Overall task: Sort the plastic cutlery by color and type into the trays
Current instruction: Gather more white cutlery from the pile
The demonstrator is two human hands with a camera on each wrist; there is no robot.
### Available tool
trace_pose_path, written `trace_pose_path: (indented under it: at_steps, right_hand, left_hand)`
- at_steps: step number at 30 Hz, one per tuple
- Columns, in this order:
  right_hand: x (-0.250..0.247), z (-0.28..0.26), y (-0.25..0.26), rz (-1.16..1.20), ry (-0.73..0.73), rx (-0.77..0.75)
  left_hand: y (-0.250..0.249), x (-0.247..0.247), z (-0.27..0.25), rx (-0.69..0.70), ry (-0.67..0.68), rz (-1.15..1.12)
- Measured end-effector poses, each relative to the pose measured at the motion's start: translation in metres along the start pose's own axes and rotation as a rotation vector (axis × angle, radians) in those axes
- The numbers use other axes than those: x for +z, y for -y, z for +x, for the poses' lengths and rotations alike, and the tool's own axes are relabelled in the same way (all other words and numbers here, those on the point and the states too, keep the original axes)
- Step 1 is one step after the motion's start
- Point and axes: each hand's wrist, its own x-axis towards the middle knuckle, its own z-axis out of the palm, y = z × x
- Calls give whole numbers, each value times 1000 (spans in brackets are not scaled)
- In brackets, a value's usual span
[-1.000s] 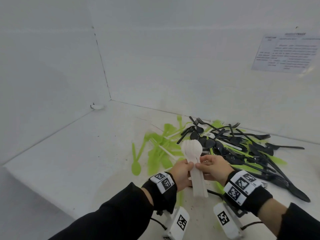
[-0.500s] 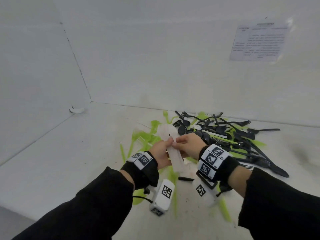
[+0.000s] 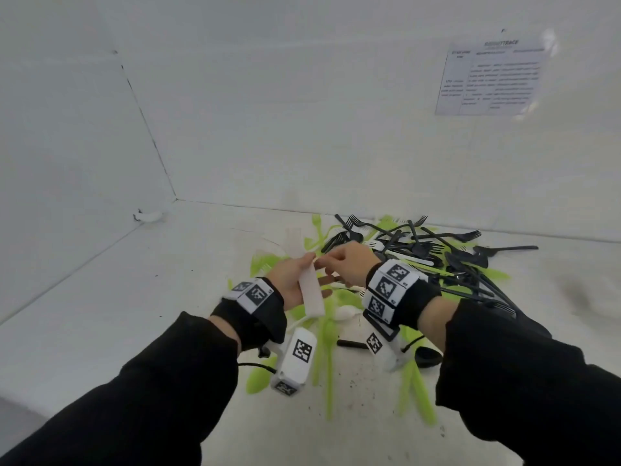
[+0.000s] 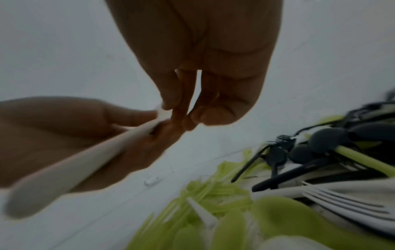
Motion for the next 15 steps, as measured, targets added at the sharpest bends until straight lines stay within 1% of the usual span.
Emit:
trace_pose_path:
  at_steps: [2, 3, 4, 5, 7, 9, 10, 11, 12, 15]
  right_hand:
    - [-6, 9, -8, -84, -70, 19]
    - [-7, 10, -12, -193, -40, 32]
    - [-4, 13, -17, -317, 37, 37]
    - [1, 15, -21, -435, 153, 21]
    - [19, 18, -31, -597, 374, -28]
    - [35, 25, -39, -742, 494, -62]
    - [40, 27, -41, -793, 521, -64]
    - [42, 30, -43, -816, 514, -61]
    - [42, 33, -44, -813, 469, -64]
    - [28, 35, -49, -648, 290, -5]
  left_hand:
    - [-7, -5, 0, 14, -139, -32]
    - [-9, -10, 0, 15, -187, -34]
    - [-9, -15, 0, 4, -215, -25]
    - [-7, -19, 0, -11, -228, -14]
    - [-3, -25, 0, -32, -245, 3]
    - [3, -29, 2, -31, -256, 11]
    - [5, -30, 2, -28, -261, 14]
    - [7, -32, 2, -23, -265, 14]
    - [7, -33, 3, -19, -271, 16]
    - [7, -37, 5, -12, -285, 16]
